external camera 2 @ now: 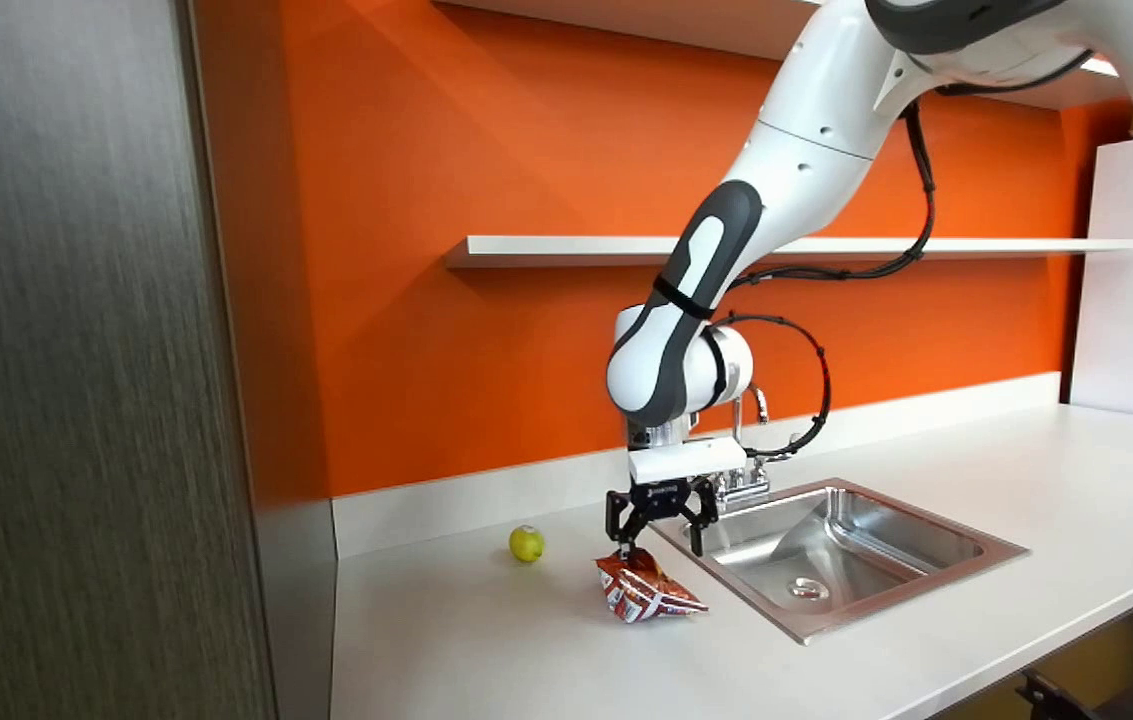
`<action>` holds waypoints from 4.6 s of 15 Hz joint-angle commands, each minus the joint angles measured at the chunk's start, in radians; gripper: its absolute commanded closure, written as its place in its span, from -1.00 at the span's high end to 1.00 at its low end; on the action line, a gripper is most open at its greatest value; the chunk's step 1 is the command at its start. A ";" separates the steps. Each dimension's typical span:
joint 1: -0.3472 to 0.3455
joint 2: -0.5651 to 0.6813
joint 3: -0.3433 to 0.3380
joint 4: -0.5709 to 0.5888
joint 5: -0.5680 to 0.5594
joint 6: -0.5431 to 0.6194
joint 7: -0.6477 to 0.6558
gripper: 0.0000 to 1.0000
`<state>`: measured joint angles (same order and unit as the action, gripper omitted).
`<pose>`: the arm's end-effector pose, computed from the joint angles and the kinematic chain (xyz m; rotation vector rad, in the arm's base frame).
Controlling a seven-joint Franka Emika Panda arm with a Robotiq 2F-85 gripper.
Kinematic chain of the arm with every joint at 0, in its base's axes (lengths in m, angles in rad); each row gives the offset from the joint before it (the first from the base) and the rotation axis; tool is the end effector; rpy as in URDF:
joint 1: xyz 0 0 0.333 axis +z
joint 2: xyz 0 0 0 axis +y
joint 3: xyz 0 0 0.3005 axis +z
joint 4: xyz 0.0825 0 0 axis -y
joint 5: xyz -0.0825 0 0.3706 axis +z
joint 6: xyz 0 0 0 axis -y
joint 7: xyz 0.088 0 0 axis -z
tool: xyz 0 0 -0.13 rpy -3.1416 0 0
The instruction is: Put the packet in the sink.
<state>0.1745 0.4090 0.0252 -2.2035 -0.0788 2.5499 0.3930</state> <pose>0.5225 0.1064 0.1624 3.0857 -0.1982 -0.0775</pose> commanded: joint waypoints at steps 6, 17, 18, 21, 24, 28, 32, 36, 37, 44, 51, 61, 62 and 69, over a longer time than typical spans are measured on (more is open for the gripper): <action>0.023 0.030 -0.028 0.027 0.010 0.007 0.029 1.00; 0.013 0.058 -0.019 0.027 0.048 0.020 0.008 -0.95; 0.013 0.062 -0.018 0.028 0.054 0.021 0.007 -1.00; 0.017 0.061 -0.024 0.027 0.061 0.021 0.013 -1.00; 0.035 0.031 -0.042 0.028 0.034 0.011 0.034 -1.00; 0.069 -0.029 -0.074 0.035 -0.013 -0.012 0.068 -1.00; 0.095 -0.087 -0.107 0.042 -0.085 -0.028 0.126 -1.00; 0.079 -0.115 -0.136 0.047 -0.144 -0.027 0.180 -1.00; 0.070 -0.117 -0.147 0.048 -0.153 -0.026 0.190 -1.00; -0.020 -0.108 -0.272 0.060 -0.209 -0.005 0.255 -1.00; -0.114 -0.033 -0.367 0.100 -0.242 0.038 0.294 -1.00; -0.128 0.203 -0.405 0.177 -0.189 0.105 0.279 -1.00; -0.126 0.220 -0.404 0.183 -0.182 0.108 0.275 -1.00; -0.111 0.290 -0.389 0.174 -0.116 0.127 0.256 -1.00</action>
<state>0.0595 0.6782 -0.3715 -2.0353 -0.2275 2.6656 0.6585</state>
